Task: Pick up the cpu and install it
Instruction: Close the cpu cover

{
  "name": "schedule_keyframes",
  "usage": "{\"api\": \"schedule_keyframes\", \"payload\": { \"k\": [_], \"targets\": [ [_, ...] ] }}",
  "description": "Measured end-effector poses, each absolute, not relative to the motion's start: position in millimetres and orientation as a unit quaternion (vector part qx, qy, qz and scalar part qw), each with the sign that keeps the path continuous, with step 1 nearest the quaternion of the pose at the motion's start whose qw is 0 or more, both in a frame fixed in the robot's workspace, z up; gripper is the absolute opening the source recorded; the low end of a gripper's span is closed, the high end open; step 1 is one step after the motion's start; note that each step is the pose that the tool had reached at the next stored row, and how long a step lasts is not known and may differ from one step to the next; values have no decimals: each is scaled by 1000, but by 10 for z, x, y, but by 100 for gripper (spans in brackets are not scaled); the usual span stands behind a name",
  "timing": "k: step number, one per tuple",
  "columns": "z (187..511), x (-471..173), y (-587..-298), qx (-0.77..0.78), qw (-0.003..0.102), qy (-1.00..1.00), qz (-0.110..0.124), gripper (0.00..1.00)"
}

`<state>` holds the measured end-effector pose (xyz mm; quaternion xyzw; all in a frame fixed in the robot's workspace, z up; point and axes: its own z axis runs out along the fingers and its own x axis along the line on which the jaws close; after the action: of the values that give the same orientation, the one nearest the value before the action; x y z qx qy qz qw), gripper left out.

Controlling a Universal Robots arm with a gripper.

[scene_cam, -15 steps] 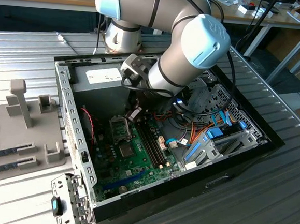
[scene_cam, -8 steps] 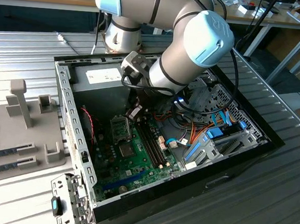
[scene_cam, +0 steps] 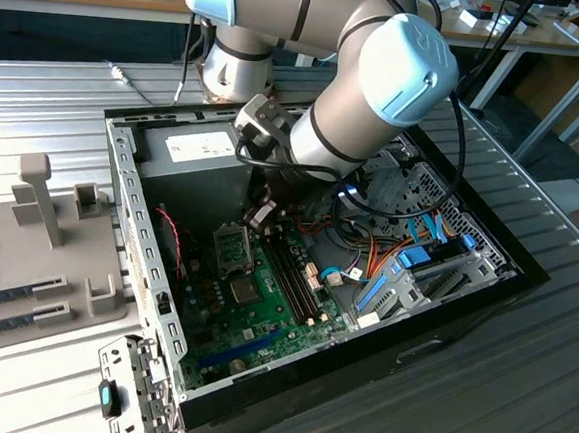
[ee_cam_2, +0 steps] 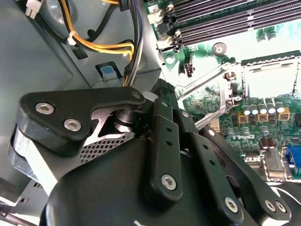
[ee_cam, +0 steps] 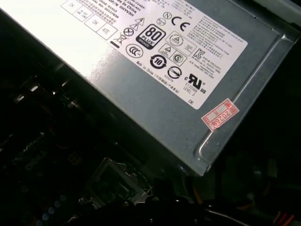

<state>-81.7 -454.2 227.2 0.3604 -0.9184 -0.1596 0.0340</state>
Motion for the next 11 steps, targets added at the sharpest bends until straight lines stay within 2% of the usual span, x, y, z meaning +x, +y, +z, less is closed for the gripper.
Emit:
{"api": "schedule_keyframes", "payload": {
  "k": [11],
  "targets": [
    [2323, -817, -4577, 360, 34, -918, -160, 11]
  ]
}}
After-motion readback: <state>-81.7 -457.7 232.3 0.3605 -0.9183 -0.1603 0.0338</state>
